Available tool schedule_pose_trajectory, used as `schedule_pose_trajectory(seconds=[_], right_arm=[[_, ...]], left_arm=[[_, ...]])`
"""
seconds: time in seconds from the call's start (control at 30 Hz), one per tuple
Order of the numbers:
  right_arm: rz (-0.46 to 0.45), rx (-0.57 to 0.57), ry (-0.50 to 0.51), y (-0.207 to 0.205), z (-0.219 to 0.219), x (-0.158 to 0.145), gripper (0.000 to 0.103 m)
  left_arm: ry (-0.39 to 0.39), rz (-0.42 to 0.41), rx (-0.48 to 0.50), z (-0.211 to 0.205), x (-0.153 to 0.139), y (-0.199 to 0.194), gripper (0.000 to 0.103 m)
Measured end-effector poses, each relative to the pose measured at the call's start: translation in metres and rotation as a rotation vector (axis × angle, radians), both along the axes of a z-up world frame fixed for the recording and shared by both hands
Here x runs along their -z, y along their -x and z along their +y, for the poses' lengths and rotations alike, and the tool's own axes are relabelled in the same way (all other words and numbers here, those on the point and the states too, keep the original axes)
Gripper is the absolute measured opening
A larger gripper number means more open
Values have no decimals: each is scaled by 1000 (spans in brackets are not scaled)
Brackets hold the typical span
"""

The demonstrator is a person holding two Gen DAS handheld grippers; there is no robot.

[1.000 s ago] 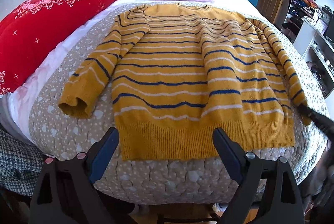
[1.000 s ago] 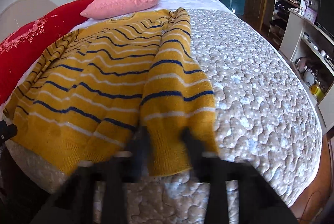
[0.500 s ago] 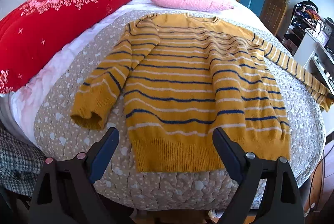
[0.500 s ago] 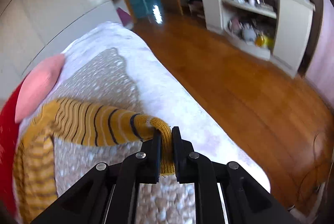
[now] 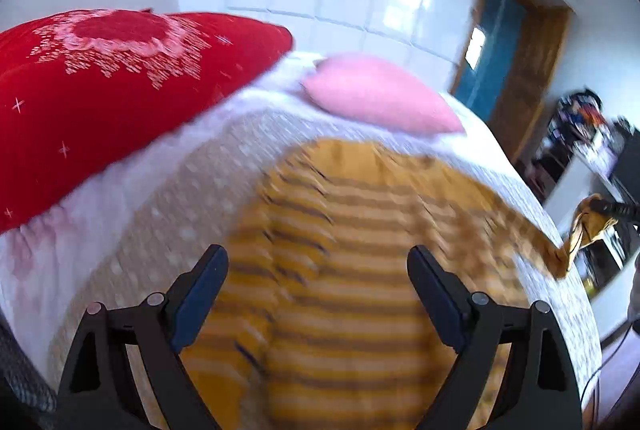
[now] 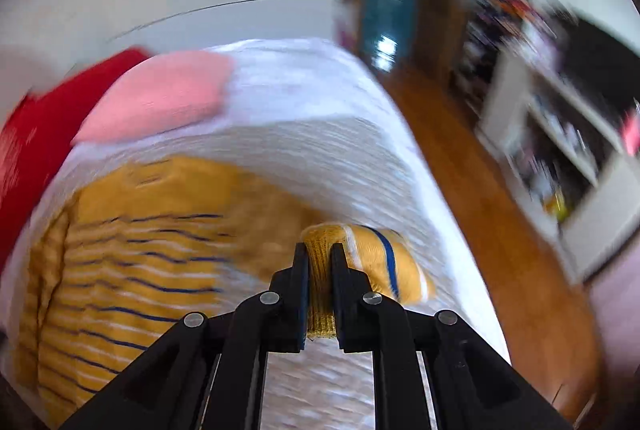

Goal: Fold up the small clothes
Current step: 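Fold the held sleeve across the sweater body with the right gripper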

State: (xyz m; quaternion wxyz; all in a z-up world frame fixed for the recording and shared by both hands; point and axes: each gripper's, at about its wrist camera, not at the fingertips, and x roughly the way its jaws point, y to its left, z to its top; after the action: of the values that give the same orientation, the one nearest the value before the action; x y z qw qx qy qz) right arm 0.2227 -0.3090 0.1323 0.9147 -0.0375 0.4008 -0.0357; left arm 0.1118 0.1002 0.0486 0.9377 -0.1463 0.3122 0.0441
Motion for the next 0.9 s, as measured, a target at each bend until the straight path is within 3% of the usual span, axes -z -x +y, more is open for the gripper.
schedule_pose_trajectory(seconds=[0.17,0.27,0.37,0.43,0.47,0.5,0.57,0.67,0.73,0.77,0.9], right_arm=[[33,-270,99,-49,166,25,11],[102,-460,122,-64,271,64,12],[207,-619,100,-66,337,103,16],[200,-659,56,-60,350,104,17],[192,-663,37,-57,350,101,25],[170,-654,7,-54,343,93,39],[119,-601,-4,-54,325,76,49],[98,-482,34,-68,294,68,49],[132,-410,84,-77,275,79,39],[163,-393,99,-80,271,89,31],[236,-396,101,-92,281,122,30]], left_arm=[[16,-62,-143,67,10,-17,91],[88,-69,-211,109,26,-13,91],[120,-81,-238,137,35,-12,91],[132,-79,-251,149,39,-8,91],[157,-79,-251,156,41,-6,91],[167,-82,-249,159,43,-5,91],[178,-87,-255,166,44,-2,91],[216,-63,-255,171,52,-5,91],[253,-41,-258,177,59,-8,91],[270,-34,-264,180,62,-8,91],[289,-19,-300,191,69,-5,91]])
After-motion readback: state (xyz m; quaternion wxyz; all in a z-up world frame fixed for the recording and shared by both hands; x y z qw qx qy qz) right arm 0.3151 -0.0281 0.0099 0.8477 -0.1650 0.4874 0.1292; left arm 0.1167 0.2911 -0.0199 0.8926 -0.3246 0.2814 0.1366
